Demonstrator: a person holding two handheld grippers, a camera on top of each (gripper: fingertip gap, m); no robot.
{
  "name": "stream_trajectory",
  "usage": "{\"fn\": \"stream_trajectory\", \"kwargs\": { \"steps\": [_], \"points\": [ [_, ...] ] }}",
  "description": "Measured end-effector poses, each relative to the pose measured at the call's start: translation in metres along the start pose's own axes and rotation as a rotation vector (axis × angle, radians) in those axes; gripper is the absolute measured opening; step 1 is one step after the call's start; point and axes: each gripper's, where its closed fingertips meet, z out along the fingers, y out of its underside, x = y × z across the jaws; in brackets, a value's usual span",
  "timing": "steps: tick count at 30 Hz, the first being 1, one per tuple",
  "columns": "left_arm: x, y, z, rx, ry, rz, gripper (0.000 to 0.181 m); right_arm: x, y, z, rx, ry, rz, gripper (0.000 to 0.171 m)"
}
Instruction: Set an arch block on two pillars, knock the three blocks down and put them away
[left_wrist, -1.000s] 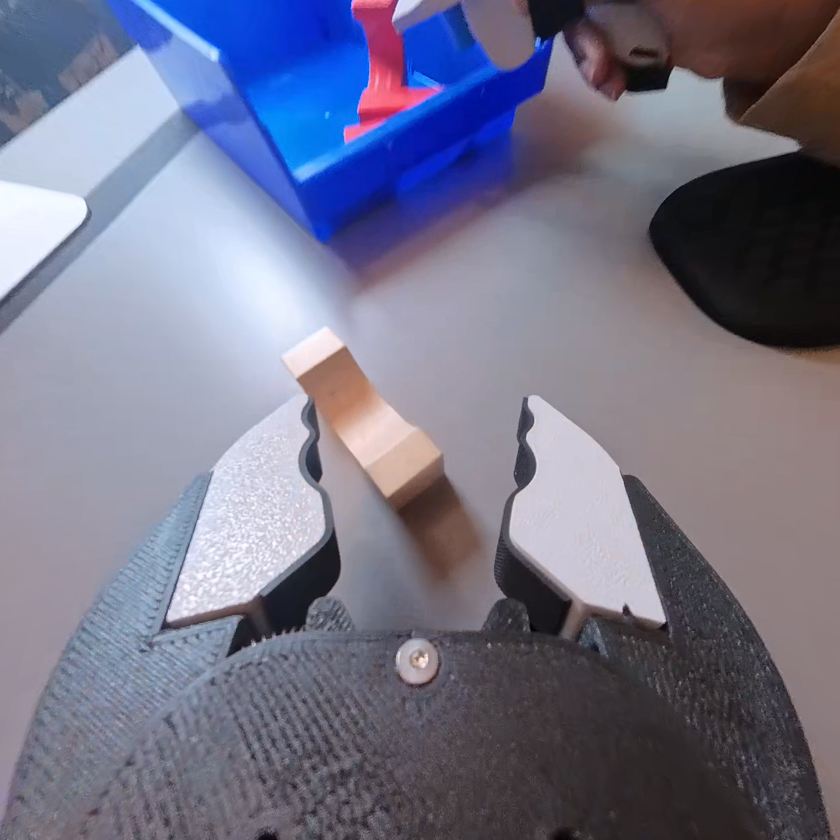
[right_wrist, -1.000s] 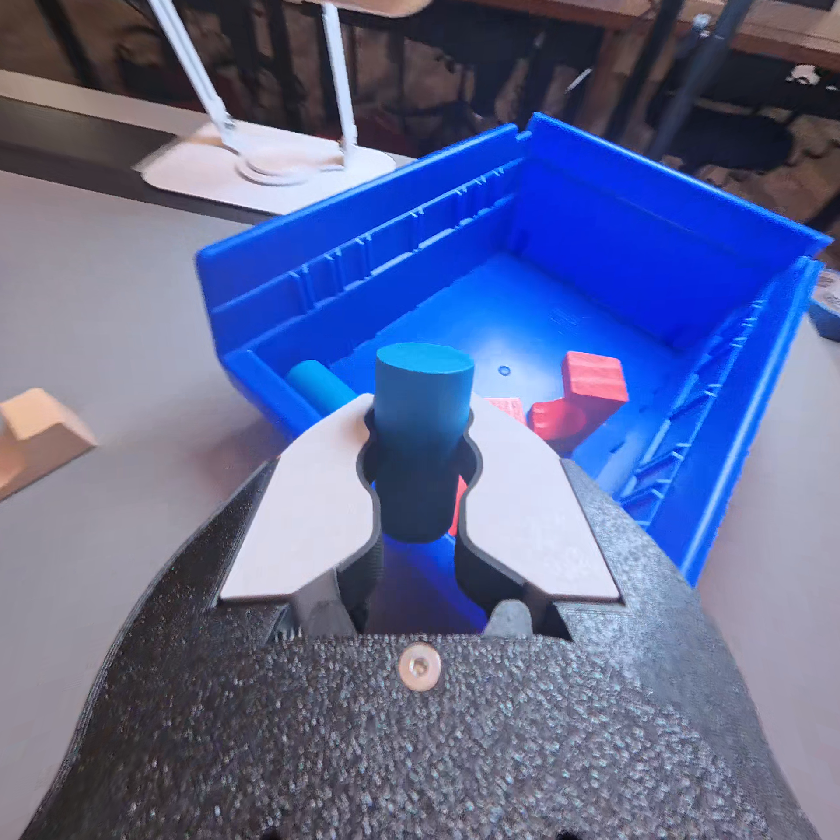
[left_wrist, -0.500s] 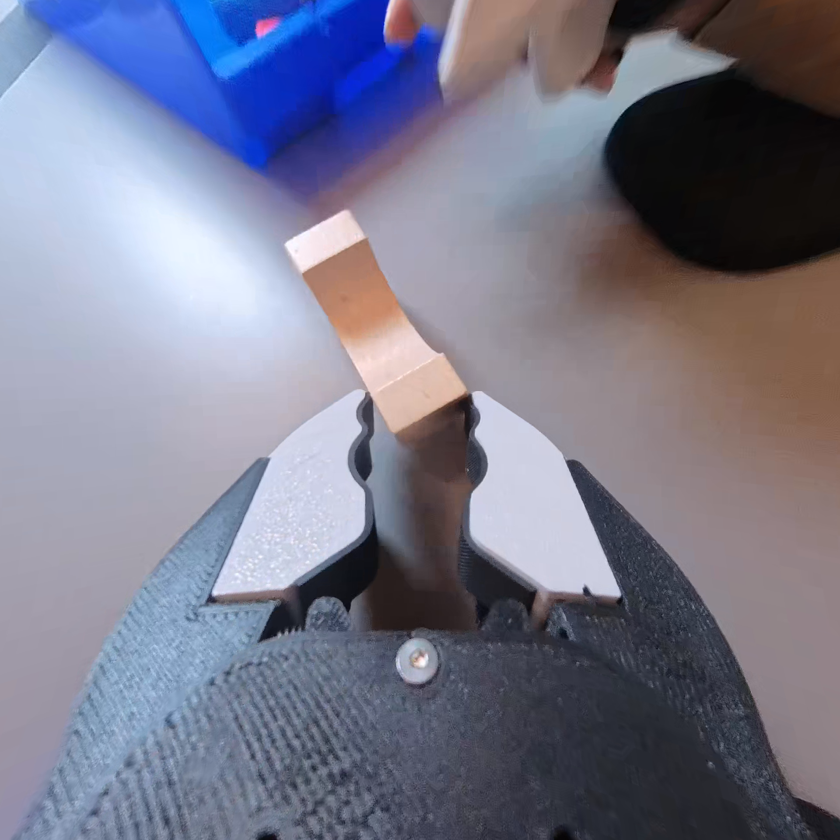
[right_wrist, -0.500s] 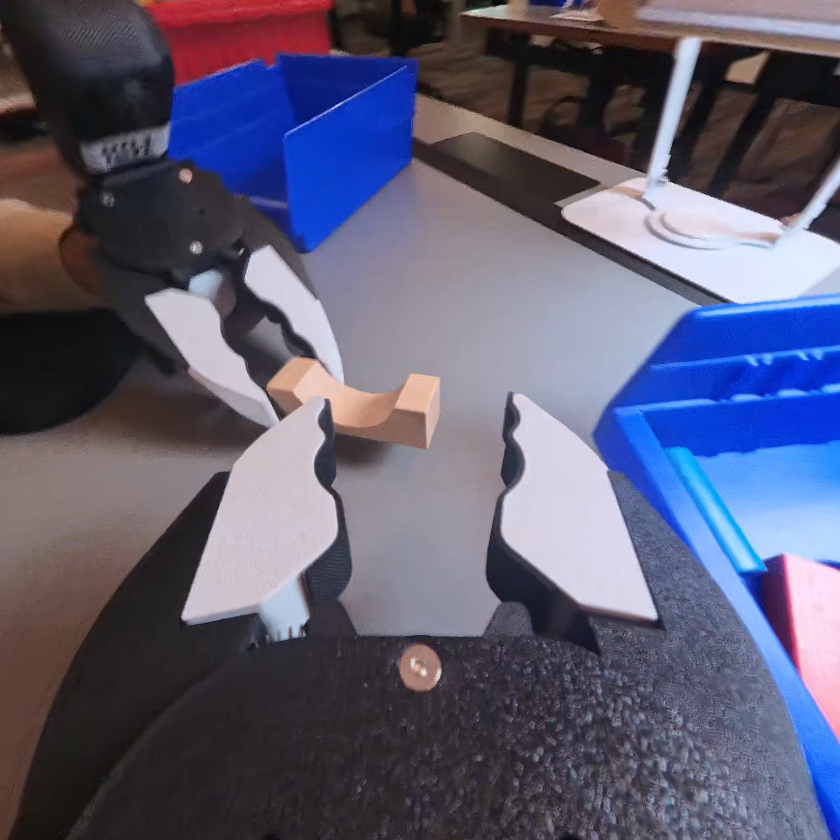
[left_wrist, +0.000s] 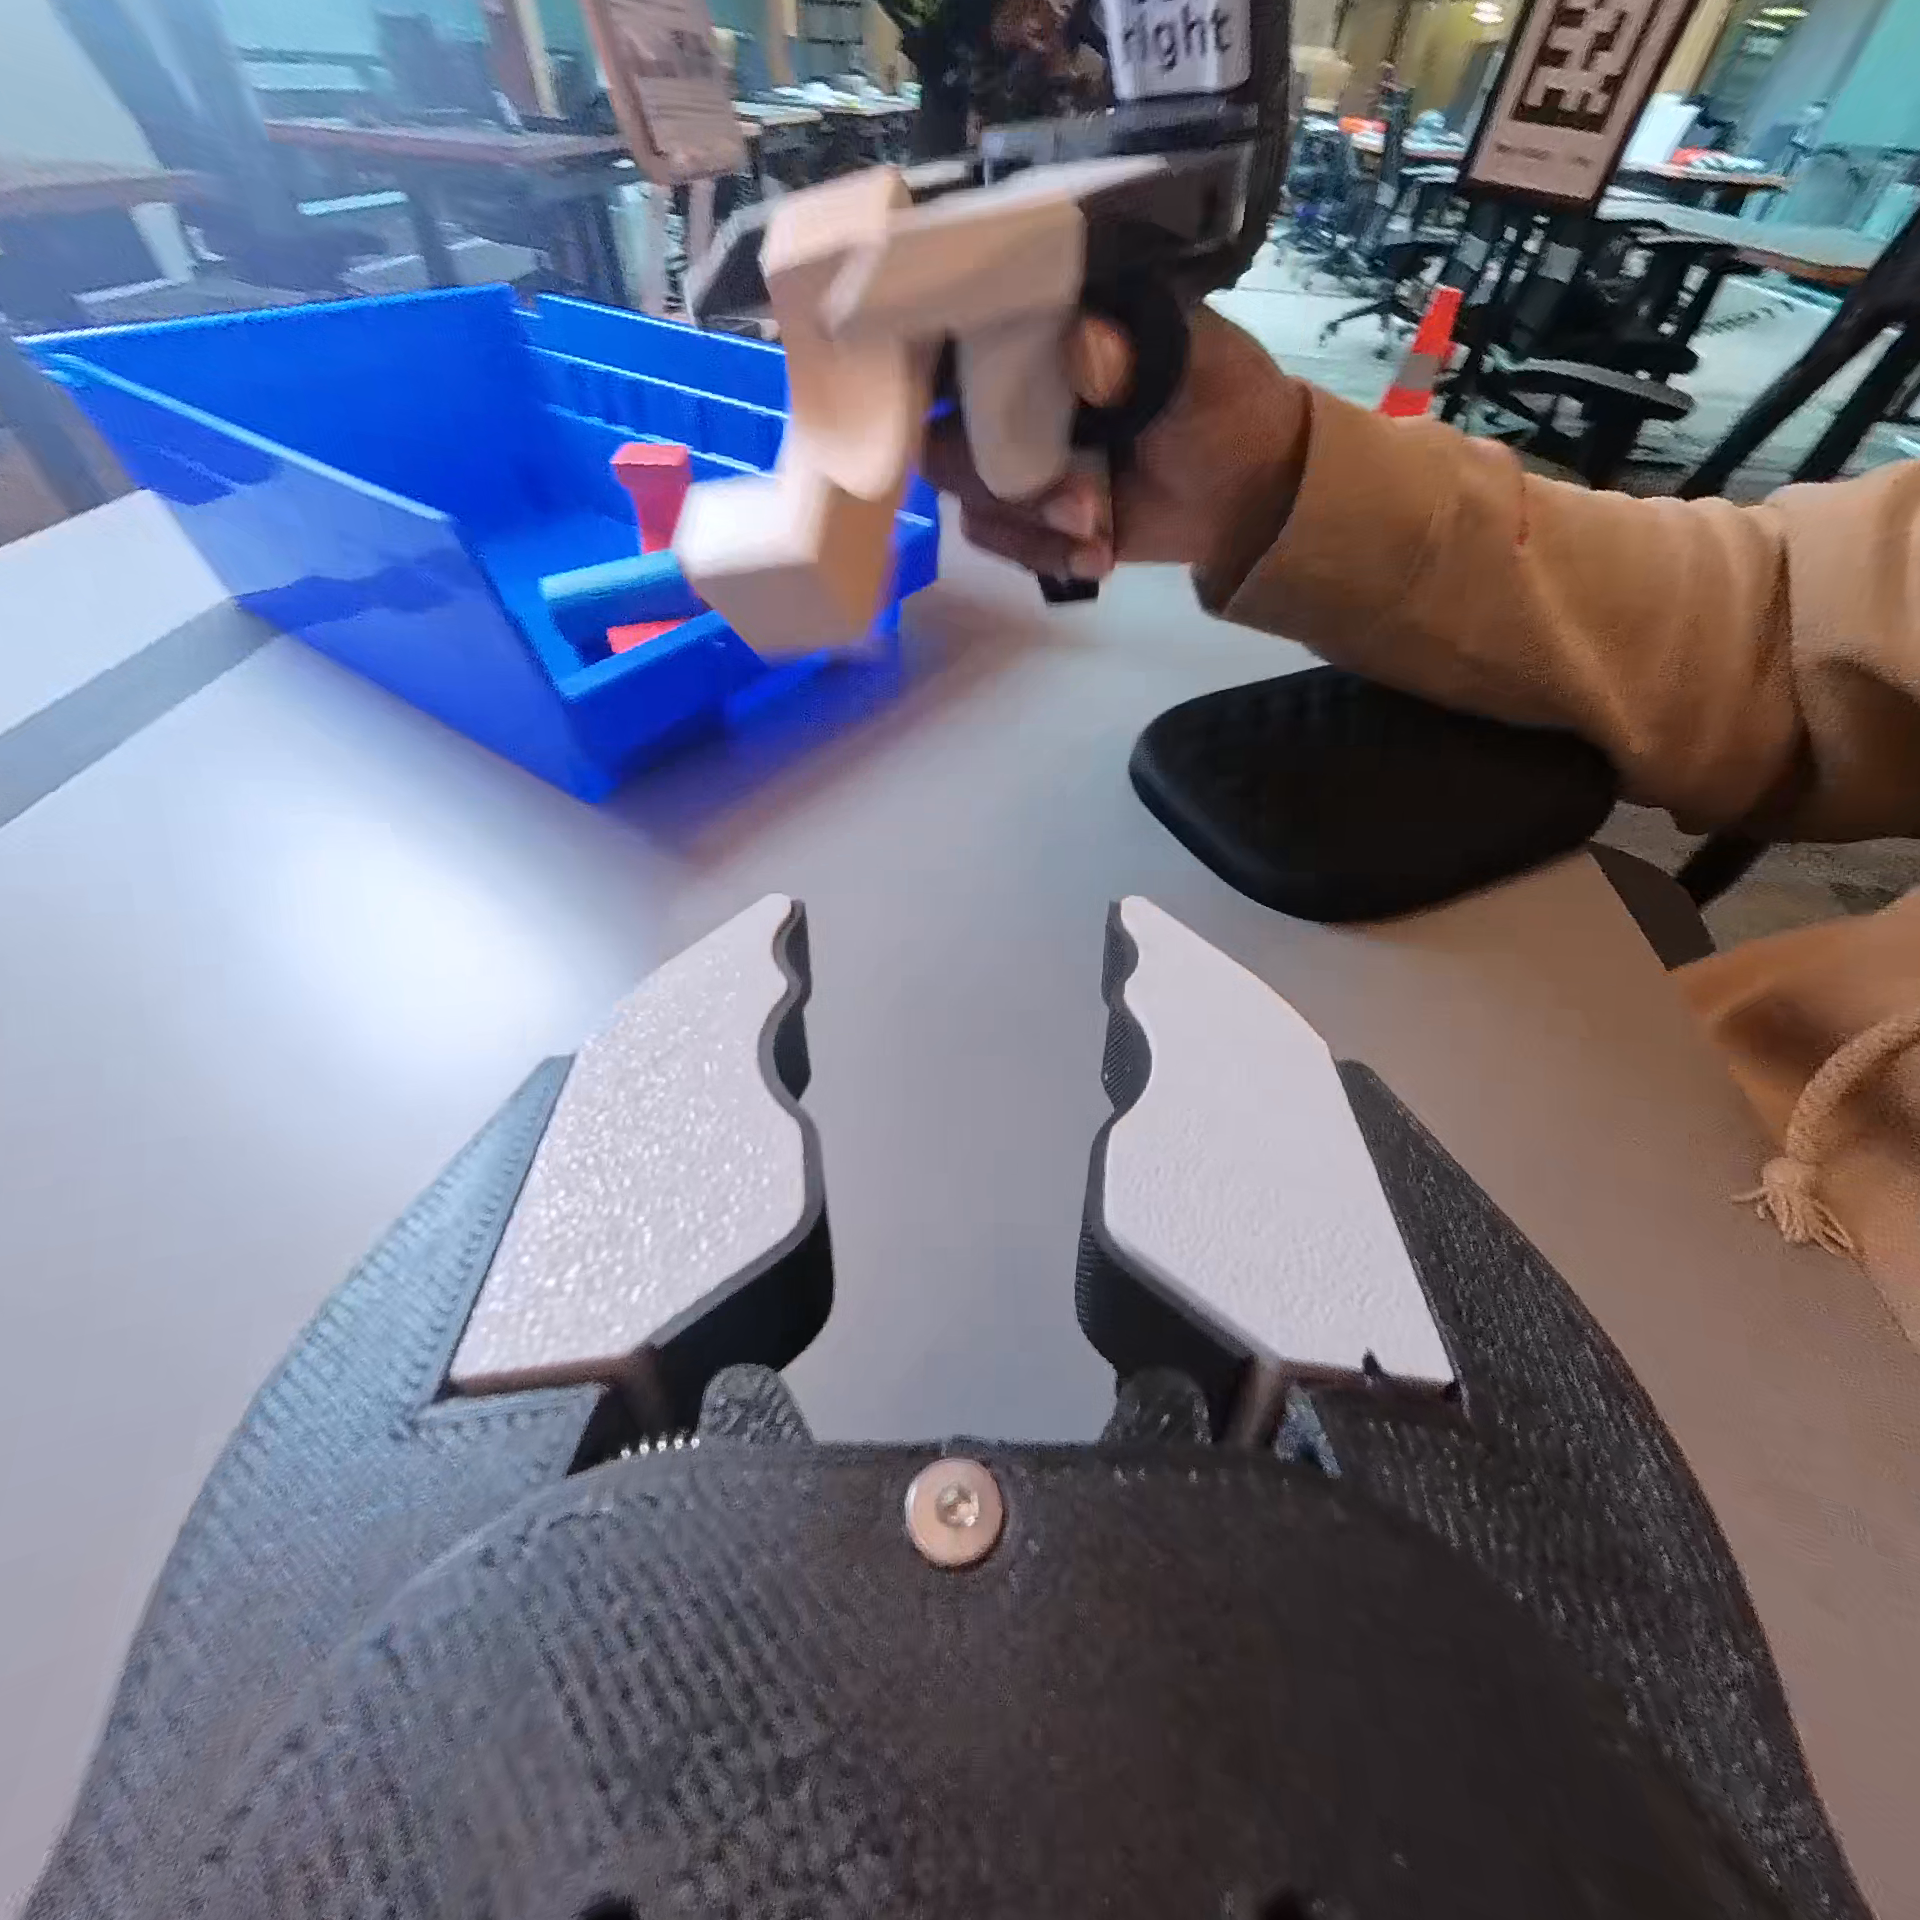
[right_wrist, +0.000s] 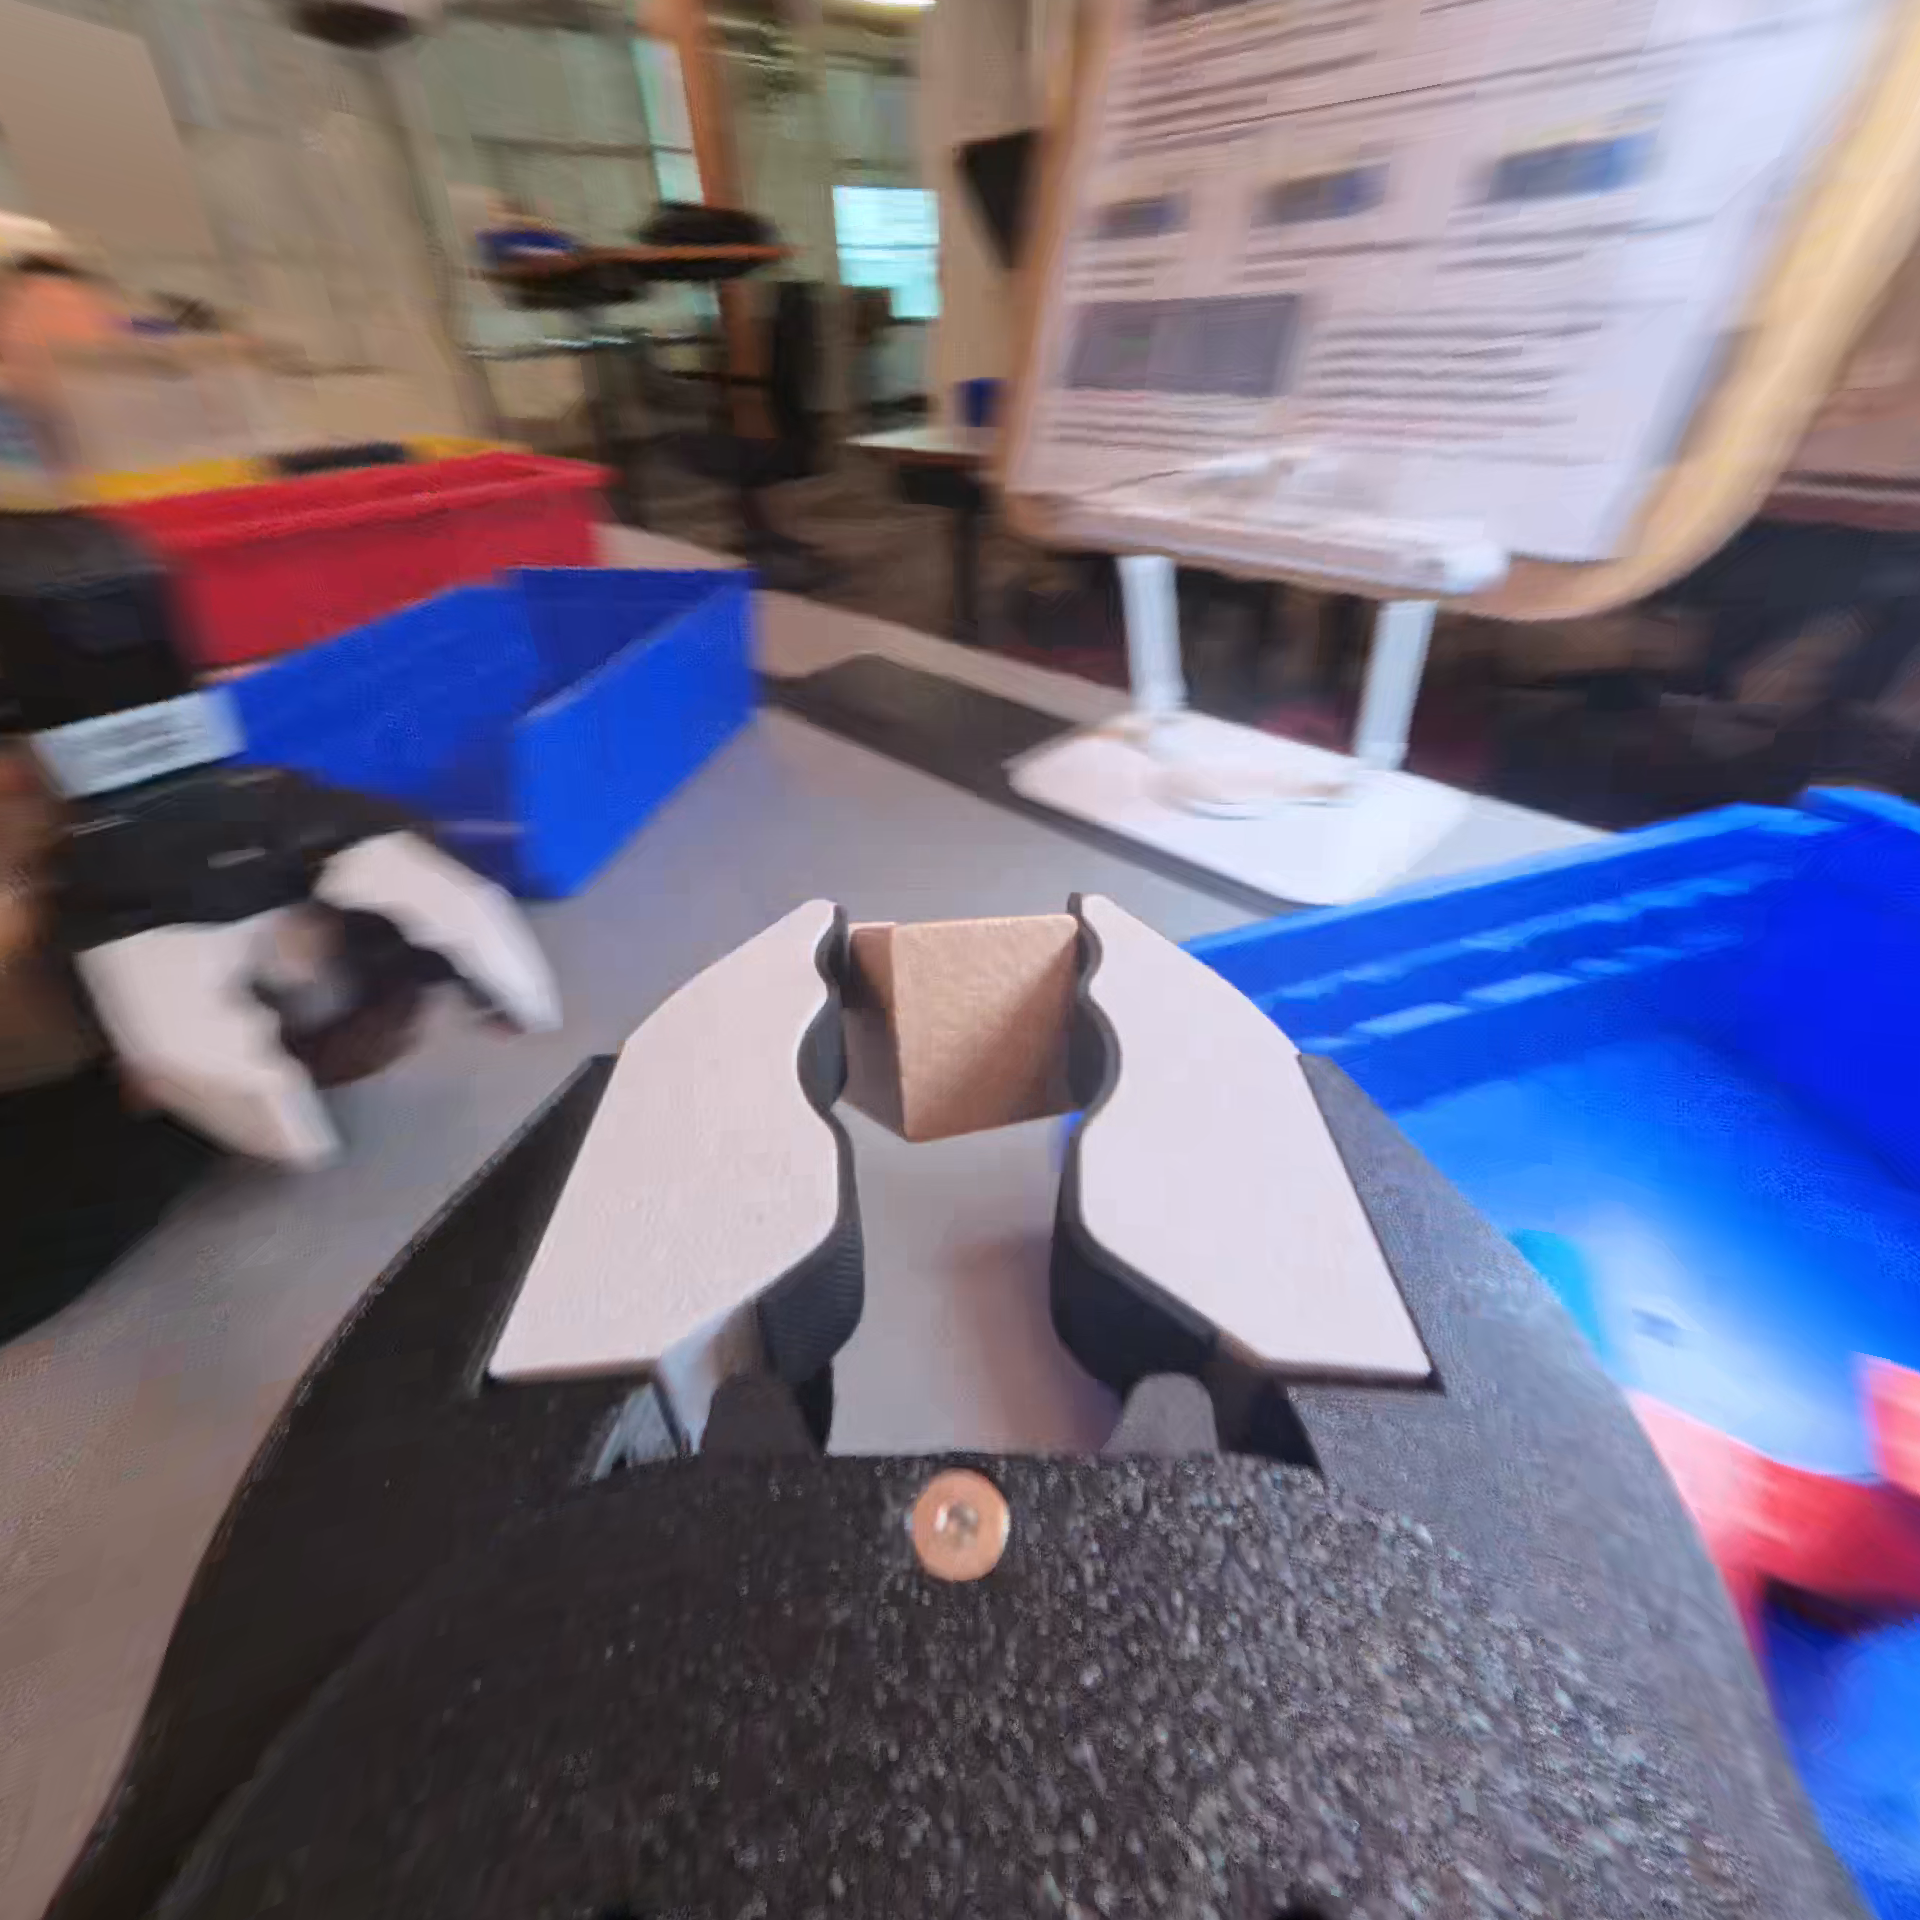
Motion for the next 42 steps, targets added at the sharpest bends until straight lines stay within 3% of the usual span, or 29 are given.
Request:
{"fn": "stream_trajectory", "kwargs": {
  "steps": [3, 5, 10, 12, 16, 21, 26, 30, 32, 33, 34, 42],
  "points": [
    [-0.006, 0.008, -0.017, -0.010, -0.090, -0.005, 0.053, 0.093, -0.012, -0.012, -0.096, 0.426, -0.018, 0.039],
    [-0.003, 0.015, -0.028, -0.011, -0.108, -0.001, 0.052, 0.135, 0.001, -0.008, -0.230, 0.582, 0.026, 0.040],
    [-0.009, 0.024, -0.048, -0.030, -0.184, 0.006, 0.044, 0.174, 0.056, 0.027, -0.416, 0.633, 0.243, 0.041],
    [-0.016, 0.022, -0.056, -0.032, -0.240, 0.036, 0.046, 0.182, 0.064, 0.026, -0.407, 0.674, 0.223, 0.052],
    [-0.039, 0.018, -0.076, -0.078, -0.373, 0.069, 0.051, 0.162, 0.034, 0.014, -0.304, 0.637, 0.035, 0.061],
    [-0.070, 0.009, -0.114, -0.130, -0.558, 0.111, 0.052, 0.107, 0.005, -0.001, -0.192, 0.453, -0.121, 0.061],
    [-0.106, 0.033, -0.180, -0.488, -0.793, 0.180, 0.074, 0.086, 0.017, -0.024, -0.200, 0.432, -0.189, 0.065],
    [-0.114, 0.087, -0.220, -0.834, -0.832, 0.080, 0.079, 0.092, 0.026, -0.045, -0.236, 0.529, -0.234, 0.065],
    [-0.112, 0.121, -0.226, -1.004, -0.793, 0.049, 0.072, 0.097, 0.027, -0.055, -0.252, 0.599, -0.269, 0.066],
    [-0.115, 0.131, -0.228, -1.059, -0.792, 0.074, 0.037, 0.100, 0.026, -0.061, -0.254, 0.635, -0.288, 0.066],
    [-0.117, 0.131, -0.223, -1.053, -0.776, 0.125, 0.031, 0.102, 0.024, -0.066, -0.249, 0.664, -0.297, 0.066],
    [-0.104, 0.118, -0.175, -0.976, -0.691, 0.238, 0.030, 0.128, 0.019, -0.108, -0.174, 0.786, -0.187, 0.066]
  ]
}}
